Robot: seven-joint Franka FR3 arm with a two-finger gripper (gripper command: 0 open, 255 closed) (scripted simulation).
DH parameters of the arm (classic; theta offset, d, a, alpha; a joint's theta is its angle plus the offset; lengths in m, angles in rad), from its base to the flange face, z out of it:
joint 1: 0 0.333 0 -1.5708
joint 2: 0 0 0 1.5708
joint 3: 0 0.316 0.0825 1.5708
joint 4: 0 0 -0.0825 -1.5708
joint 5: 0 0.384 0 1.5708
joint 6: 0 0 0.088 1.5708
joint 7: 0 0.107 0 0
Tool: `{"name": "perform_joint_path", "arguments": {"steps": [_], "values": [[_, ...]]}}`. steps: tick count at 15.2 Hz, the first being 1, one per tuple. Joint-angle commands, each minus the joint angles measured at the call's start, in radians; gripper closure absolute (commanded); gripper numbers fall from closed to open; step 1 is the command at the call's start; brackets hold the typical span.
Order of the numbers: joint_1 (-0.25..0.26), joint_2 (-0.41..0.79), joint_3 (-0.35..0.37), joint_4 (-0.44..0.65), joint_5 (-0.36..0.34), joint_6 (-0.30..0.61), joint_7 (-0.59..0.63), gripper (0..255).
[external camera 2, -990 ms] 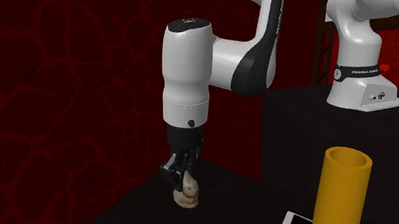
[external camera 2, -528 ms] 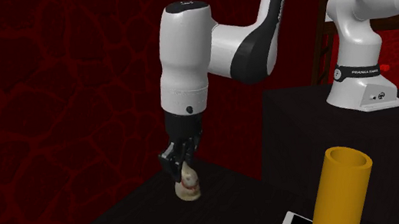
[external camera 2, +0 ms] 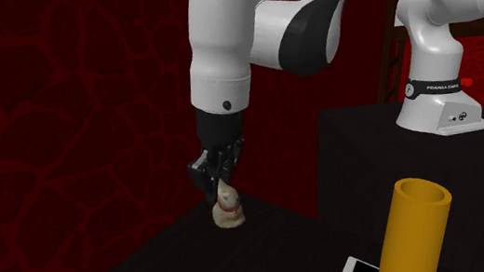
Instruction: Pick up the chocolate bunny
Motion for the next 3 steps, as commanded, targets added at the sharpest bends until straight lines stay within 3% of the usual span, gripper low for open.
{"name": "perform_joint_path", "arguments": {"steps": [1,3], "values": [[-0.008,-0.02,0.01,0.0,0.013,-0.018,-0.013,255],[-0.009,-0.021,0.011,0.0,0.014,-0.02,-0.014,255]]}}
